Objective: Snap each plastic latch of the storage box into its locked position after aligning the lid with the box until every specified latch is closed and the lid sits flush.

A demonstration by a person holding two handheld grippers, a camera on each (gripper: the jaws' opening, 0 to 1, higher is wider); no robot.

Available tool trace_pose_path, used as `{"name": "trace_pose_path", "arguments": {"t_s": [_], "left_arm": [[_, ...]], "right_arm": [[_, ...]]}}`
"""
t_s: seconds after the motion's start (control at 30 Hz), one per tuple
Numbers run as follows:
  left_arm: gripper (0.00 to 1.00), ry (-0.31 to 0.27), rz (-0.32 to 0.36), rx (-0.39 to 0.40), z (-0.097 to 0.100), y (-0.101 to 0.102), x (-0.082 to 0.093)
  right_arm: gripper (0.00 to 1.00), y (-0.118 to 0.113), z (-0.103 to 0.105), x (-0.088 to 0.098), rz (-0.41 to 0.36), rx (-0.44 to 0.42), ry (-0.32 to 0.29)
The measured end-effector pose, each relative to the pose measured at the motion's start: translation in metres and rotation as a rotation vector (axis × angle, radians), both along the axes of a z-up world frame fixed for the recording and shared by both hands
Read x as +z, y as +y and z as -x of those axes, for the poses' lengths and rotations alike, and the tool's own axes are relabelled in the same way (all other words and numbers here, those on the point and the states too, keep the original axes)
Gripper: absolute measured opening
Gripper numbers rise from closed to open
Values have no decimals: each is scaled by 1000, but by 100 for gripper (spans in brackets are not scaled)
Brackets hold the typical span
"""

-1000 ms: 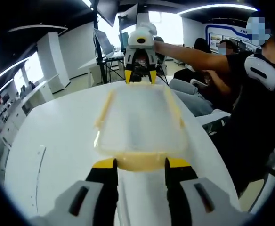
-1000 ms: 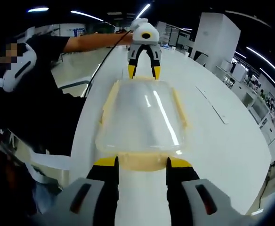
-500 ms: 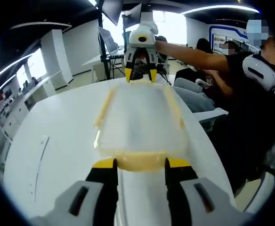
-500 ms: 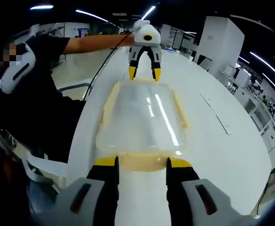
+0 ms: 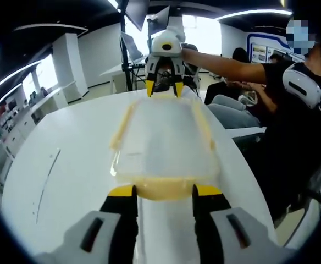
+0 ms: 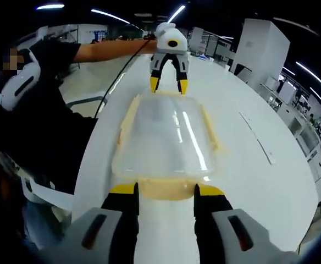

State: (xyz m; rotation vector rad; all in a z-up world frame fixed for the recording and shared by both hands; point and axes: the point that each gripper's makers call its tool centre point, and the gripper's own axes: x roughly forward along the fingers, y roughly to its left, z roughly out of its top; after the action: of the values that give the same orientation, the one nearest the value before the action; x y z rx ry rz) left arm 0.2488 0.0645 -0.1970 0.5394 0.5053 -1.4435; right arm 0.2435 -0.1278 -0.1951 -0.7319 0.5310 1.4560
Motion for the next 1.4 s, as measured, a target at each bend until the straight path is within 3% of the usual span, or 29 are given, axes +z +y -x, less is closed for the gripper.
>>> {"name": "trace_pose_path", "arguments": {"t_s": [0.57,1.4], "left_arm": [[37,26,-46,54,6,45,-12],[37,15,-62,103,7,89,-14]], "right_arm": [[37,50,-4,-5,0,54,20],[37,90,-11,-15,-14,90,8]]}}
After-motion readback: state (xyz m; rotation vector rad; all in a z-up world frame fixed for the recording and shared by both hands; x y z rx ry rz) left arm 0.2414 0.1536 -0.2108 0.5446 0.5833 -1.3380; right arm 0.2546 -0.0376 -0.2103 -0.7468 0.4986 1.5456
